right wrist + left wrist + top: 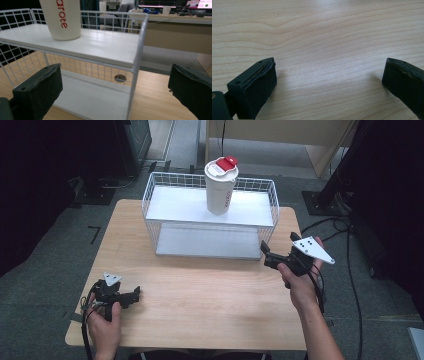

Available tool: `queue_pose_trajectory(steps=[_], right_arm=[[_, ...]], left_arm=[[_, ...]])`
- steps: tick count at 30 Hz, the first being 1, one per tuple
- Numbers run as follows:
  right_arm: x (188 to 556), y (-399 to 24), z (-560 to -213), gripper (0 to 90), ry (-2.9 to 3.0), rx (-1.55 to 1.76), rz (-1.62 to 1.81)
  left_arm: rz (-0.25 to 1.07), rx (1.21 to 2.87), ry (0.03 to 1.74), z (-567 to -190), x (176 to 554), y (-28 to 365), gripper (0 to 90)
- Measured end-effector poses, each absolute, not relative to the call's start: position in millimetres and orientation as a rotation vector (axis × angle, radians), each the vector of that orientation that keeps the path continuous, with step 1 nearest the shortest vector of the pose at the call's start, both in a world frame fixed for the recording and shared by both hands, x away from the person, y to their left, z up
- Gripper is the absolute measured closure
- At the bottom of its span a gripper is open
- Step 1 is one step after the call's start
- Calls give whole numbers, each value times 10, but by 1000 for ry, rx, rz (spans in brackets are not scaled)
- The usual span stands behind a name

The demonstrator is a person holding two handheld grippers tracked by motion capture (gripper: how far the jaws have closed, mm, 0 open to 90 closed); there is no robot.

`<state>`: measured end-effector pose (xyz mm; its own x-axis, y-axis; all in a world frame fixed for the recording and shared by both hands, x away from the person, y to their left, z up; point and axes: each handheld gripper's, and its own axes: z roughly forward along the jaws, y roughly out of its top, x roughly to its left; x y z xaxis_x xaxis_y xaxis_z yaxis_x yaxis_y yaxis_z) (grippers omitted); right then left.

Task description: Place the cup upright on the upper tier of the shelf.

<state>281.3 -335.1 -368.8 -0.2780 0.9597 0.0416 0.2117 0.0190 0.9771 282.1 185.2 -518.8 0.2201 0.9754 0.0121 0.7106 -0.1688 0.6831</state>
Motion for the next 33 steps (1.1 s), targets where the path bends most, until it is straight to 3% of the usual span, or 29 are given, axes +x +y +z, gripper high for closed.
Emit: queue_pose_trajectory(steps=[24,33], right_arm=[[2293,-4094,-4536,0,1591,1376,1215],[2064,-4185,-4882,0,1661,1442,1132]], left_arm=[[627,1946,1550,-5190,2820,1851,0],[626,1946,1550,-5189,2820,1851,0]])
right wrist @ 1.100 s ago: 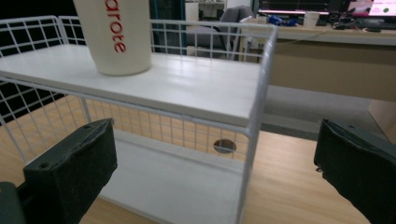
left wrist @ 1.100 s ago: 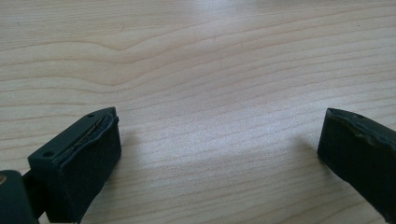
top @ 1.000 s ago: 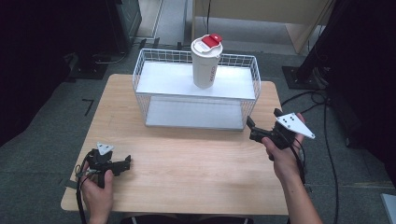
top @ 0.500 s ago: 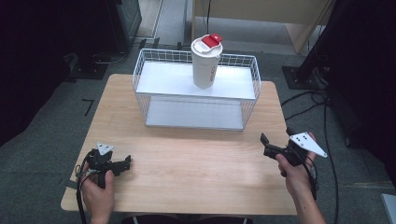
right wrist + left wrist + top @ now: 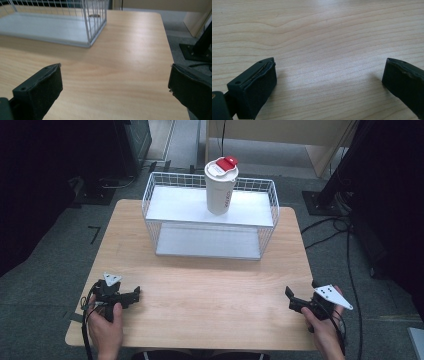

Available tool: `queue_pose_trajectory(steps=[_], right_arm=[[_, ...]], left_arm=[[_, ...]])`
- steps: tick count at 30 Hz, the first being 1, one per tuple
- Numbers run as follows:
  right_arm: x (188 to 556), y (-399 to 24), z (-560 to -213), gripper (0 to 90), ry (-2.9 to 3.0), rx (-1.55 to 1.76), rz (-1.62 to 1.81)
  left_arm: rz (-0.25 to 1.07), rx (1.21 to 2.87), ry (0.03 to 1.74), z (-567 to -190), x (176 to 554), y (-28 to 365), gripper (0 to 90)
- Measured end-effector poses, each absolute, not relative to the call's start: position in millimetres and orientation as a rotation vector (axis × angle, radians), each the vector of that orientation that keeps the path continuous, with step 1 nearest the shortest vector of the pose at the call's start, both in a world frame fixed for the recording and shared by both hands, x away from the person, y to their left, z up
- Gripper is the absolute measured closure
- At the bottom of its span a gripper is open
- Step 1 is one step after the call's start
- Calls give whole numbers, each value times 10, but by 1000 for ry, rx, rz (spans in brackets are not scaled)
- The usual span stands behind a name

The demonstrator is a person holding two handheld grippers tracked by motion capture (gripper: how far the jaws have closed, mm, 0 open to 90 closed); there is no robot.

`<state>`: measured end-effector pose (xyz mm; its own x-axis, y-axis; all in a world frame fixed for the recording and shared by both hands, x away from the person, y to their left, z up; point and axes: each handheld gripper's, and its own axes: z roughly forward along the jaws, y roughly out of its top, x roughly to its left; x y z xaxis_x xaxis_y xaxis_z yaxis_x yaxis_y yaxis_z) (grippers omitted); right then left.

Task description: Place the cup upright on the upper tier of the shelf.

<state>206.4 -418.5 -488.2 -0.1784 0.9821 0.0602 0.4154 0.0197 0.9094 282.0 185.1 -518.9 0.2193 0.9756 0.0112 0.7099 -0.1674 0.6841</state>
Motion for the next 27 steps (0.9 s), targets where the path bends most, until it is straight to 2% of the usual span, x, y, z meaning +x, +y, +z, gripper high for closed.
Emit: queue_pose_trajectory(steps=[12,19,27], right_arm=[[1954,-4222,-5217,0,1813,1555,914],[2001,-4214,-5260,0,1874,1639,791],[2010,-4205,-5268,0,1896,1664,814]], left_arm=[[627,1949,1549,-5189,2819,1852,0],[627,1948,1549,-5189,2819,1852,0],[626,1948,1549,-5189,2818,1852,0]])
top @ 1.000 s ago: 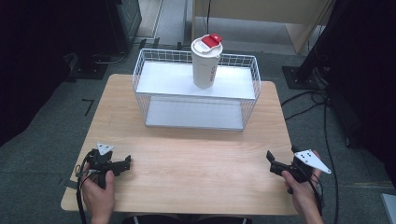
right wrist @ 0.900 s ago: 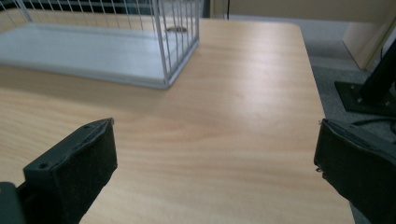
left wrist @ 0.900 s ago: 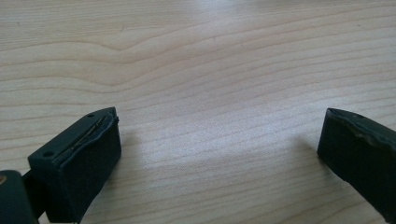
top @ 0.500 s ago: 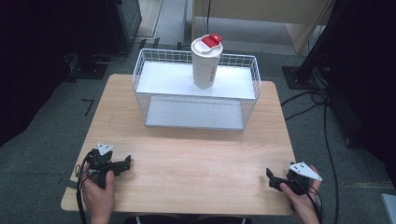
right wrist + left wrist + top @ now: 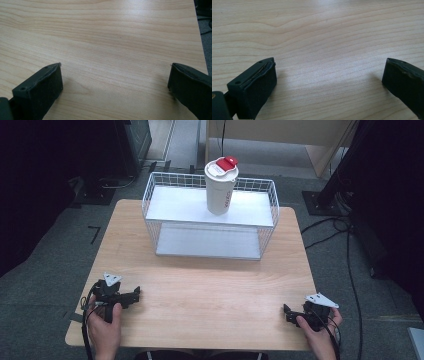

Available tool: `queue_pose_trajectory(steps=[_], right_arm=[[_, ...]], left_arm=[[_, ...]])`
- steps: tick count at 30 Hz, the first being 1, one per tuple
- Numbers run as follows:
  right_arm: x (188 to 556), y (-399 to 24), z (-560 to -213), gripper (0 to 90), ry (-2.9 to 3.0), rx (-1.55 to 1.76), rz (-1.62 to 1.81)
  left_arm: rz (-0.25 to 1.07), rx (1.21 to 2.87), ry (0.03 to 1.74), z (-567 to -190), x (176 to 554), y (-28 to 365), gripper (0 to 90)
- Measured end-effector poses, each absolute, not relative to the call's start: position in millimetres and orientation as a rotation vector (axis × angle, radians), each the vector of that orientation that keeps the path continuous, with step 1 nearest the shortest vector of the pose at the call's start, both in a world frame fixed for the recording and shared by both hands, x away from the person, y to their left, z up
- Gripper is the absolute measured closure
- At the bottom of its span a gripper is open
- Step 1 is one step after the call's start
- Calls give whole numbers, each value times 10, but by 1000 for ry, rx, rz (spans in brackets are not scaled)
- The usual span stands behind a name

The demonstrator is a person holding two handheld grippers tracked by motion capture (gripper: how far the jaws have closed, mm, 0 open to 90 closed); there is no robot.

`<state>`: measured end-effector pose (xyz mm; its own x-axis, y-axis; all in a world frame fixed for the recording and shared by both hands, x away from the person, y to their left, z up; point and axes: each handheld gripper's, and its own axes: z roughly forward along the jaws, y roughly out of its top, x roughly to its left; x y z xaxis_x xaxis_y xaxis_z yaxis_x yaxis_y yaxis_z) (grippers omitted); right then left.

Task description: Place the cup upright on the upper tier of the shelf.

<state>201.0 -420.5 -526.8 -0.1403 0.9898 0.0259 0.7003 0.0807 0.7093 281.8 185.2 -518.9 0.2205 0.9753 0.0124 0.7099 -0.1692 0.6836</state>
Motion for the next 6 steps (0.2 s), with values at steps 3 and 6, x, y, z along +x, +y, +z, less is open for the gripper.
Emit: queue_pose_trajectory(steps=[3,6], right_arm=[[2010,-4204,-5267,0,1897,1666,814],[2010,-4205,-5268,0,1896,1665,815]], left_arm=[[625,1949,1550,-5188,2819,1852,0],[625,1947,1550,-5188,2819,1852,0]])
